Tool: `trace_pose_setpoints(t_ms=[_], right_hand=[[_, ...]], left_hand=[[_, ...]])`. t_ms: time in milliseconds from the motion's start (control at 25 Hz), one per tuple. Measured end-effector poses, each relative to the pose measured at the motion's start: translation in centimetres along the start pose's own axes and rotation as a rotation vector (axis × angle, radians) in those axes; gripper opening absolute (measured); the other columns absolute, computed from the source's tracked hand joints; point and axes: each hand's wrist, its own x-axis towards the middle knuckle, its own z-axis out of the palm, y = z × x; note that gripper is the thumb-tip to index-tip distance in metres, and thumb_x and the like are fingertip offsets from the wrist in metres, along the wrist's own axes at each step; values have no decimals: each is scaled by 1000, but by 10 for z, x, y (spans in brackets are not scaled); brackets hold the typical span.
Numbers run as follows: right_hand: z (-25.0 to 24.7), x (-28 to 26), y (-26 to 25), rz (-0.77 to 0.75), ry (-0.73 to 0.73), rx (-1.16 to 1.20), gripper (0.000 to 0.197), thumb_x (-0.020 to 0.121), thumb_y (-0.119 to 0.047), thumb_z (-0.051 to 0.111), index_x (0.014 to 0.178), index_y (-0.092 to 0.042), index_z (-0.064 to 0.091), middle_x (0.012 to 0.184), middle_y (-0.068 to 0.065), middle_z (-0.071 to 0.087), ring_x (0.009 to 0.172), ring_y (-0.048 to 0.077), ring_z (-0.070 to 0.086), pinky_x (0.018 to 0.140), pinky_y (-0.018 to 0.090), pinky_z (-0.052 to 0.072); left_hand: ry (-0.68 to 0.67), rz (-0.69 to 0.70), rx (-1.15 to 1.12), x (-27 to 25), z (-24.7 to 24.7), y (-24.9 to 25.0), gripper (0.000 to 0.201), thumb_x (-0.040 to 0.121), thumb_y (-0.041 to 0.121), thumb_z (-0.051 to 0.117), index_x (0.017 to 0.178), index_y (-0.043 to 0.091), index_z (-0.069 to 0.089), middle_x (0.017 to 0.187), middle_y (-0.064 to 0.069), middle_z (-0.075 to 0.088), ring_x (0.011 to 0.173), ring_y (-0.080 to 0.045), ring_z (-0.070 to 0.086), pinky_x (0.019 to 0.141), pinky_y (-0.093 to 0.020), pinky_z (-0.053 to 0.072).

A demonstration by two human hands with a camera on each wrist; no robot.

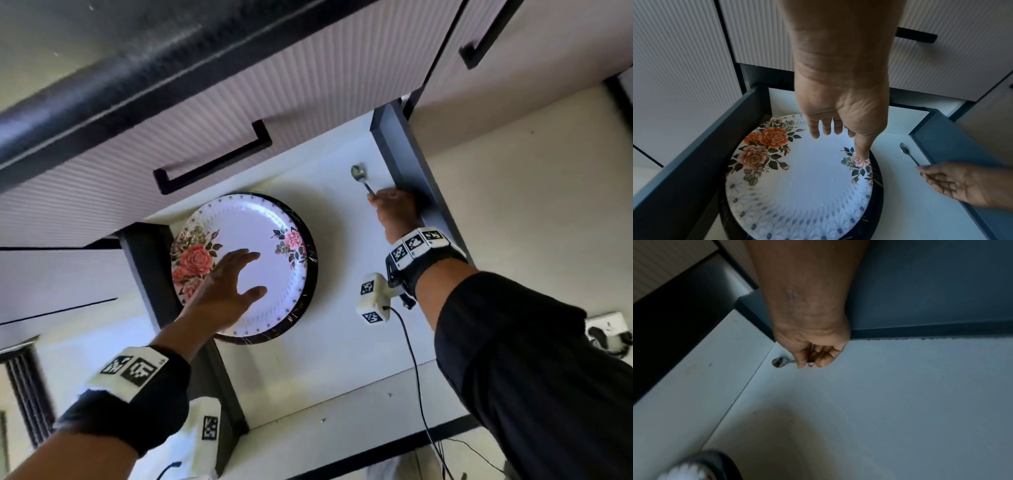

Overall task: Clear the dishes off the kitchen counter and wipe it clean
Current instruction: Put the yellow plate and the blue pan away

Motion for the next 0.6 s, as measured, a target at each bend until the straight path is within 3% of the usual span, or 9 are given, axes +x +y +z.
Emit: trace_pose_setpoints(t_ms=[40,120,160,200,240,280,400,520,600], right_hand=[[0,-1,1,-9,22,-16,34,86,-6,64,59,-21,49,51,-8,54,50,-2,49,51,17,35],[-3,-11,-3,-78,34,-75,28,75,-2,60,53,-17,50,55,9,60,54,21,61,45,23,29],[-6,-19,-6,-95,51,-102,20,74,-3,62,55,-8,58,64,18,66,64,30,66,49,22,35],[-10,-29,-13,-77,101,-161,10,77,-6,67,70,1,69,80,21,71,80,33,69,60,25,43],[-14,-39,-18,-25,122,-140,15,78,-8,71,87,3,73,93,20,73,92,32,69,72,26,47],[-18,-52,-26,-7,128,-116,18,78,-9,73,93,2,74,97,18,73,94,30,68,76,25,47],[-35,-101,-81,-192,164,28,5,77,-4,72,81,-7,74,78,6,74,74,18,68,63,12,45],[-47,-173,-152,-511,125,83,10,77,-6,75,77,-15,72,71,-10,67,65,3,64,64,16,51],[-55,-214,-195,-621,50,108,5,79,-6,75,79,-11,72,73,-8,68,64,1,62,61,12,48]], left_hand=[[8,1,-4,5,1,3,63,87,25,71,143,26,43,153,2,35,138,-23,38,111,-39,37],[24,10,-1,6,-2,13,63,88,25,70,144,25,43,153,4,35,139,-19,35,107,-24,27],[27,28,-16,4,-7,17,62,89,25,70,144,25,43,153,4,35,139,-18,35,104,-21,25],[33,47,-32,0,-14,22,62,89,25,70,144,25,43,153,4,34,139,-18,35,103,-20,25],[51,72,-38,-4,-21,25,60,89,27,70,143,26,44,153,5,35,137,-17,37,103,-21,27],[83,94,-36,-12,-31,29,57,89,28,69,141,28,46,152,7,36,133,-18,42,103,-24,33],[354,285,-70,-54,-73,45,37,90,30,68,126,31,59,135,11,54,109,-20,61,85,-40,55],[669,479,10,-110,-117,60,16,93,30,62,104,21,68,102,6,68,86,-21,66,67,-37,56],[820,523,43,-134,-146,59,14,94,27,60,94,16,69,89,3,67,78,-22,63,61,-35,52]])
